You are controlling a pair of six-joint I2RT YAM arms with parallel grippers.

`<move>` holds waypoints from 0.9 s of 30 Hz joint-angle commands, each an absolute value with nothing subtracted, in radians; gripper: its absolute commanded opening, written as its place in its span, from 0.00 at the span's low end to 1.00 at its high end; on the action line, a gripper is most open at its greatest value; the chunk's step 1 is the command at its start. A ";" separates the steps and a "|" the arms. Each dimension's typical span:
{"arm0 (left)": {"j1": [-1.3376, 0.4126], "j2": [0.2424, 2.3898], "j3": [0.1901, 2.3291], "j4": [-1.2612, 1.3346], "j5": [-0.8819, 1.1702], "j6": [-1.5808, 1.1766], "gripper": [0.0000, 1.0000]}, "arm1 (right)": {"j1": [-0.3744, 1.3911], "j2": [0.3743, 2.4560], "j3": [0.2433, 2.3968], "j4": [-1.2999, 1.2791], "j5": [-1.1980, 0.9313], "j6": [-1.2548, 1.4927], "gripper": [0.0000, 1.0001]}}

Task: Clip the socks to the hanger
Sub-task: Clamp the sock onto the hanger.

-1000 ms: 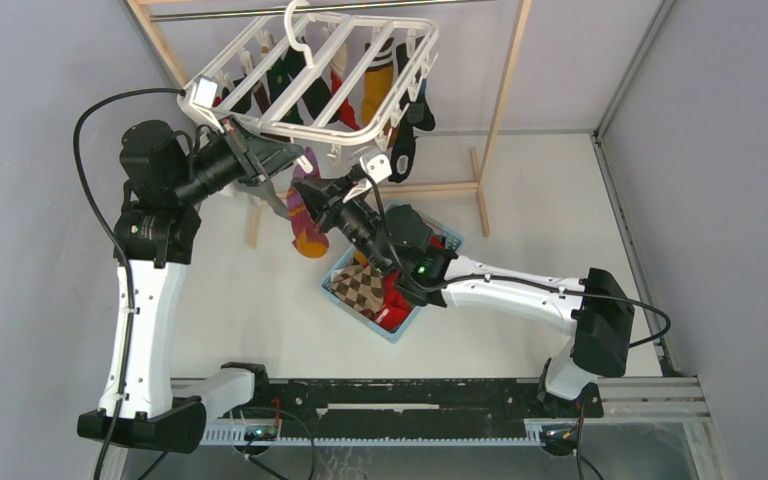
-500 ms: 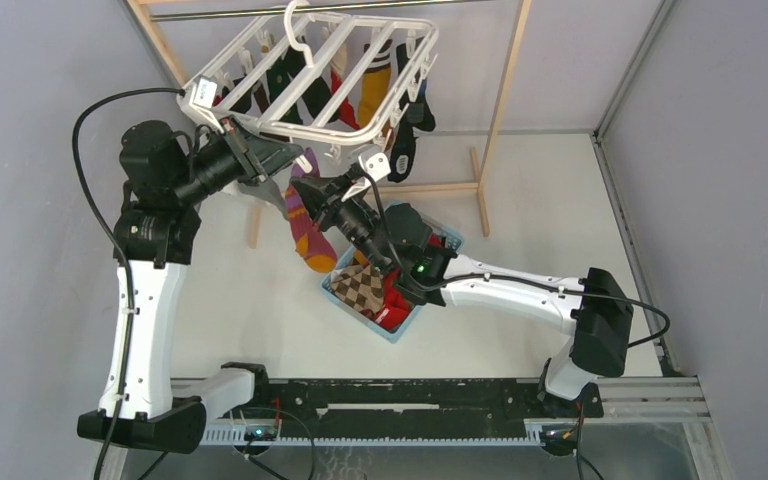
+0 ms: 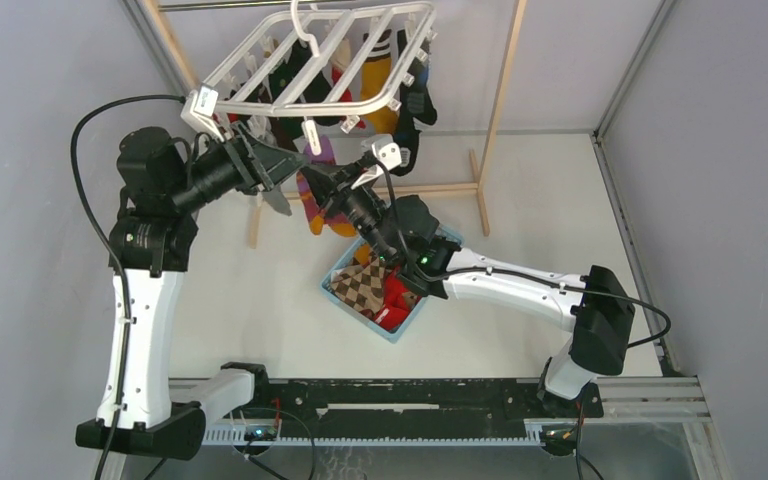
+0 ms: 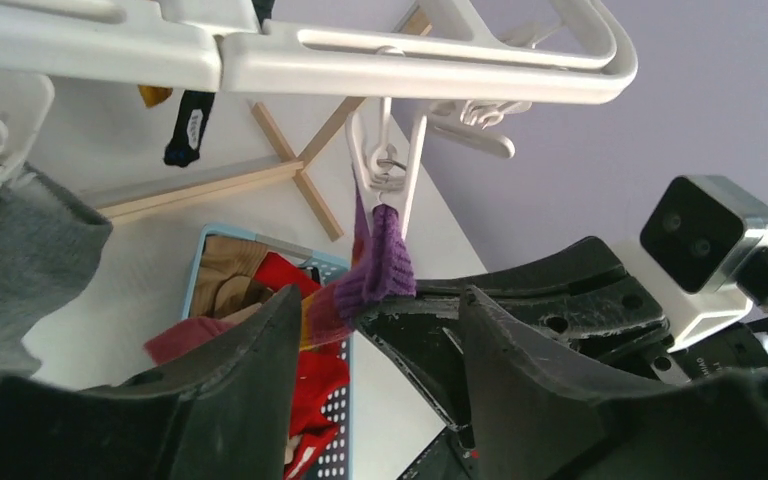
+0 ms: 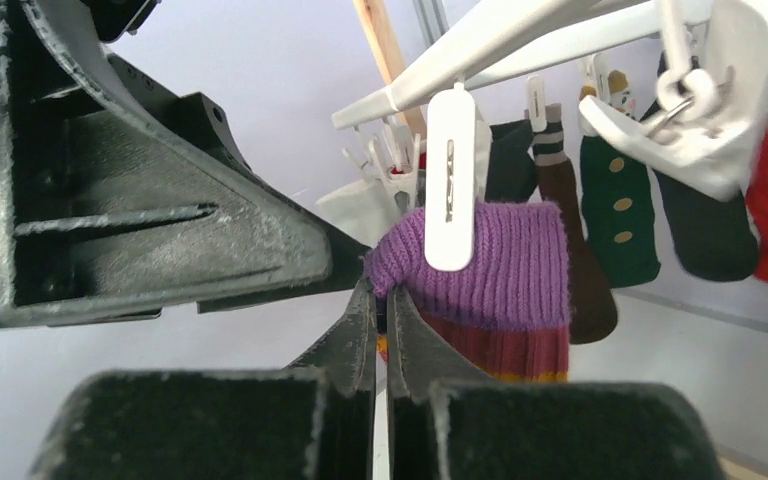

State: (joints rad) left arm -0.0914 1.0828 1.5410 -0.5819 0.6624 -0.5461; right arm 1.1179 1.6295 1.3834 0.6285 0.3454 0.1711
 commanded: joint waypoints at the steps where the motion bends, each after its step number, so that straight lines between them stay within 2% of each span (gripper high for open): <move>1: -0.087 1.053 1.585 -0.603 0.677 -0.512 0.71 | 1.117 1.604 1.413 0.674 0.342 0.205 0.12; 3: -0.074 1.045 1.591 -0.625 0.684 -0.499 0.82 | 1.115 1.598 1.409 0.675 0.355 0.211 0.32; 5: -0.051 1.039 1.601 -0.658 0.698 -0.482 0.93 | 1.111 1.591 1.408 0.659 0.362 0.210 0.60; 6: -0.037 1.039 1.607 -0.682 0.707 -0.468 0.97 | 1.106 1.587 1.408 0.647 0.362 0.212 0.70; 7: -0.020 1.039 1.613 -0.709 0.721 -0.452 0.99 | 1.103 1.579 1.407 0.630 0.364 0.214 0.76; 11: 0.103 1.034 1.610 -0.817 0.798 -0.360 1.00 | 1.079 1.507 1.357 0.555 0.355 0.230 0.98; 16: 0.288 0.991 1.524 -0.902 0.838 -0.182 1.00 | 1.054 1.332 1.209 0.406 0.364 0.250 0.99; 20: 0.435 0.958 1.423 -0.907 0.820 0.010 1.00 | 0.986 1.139 1.040 0.185 0.388 0.320 0.99; 23: 0.527 0.955 1.317 -0.863 0.807 0.085 1.00 | 0.867 0.982 0.913 0.032 0.382 0.392 0.99; 27: 0.579 0.954 1.076 -0.658 0.713 0.116 1.00 | 0.569 0.806 0.775 -0.136 0.333 0.477 0.99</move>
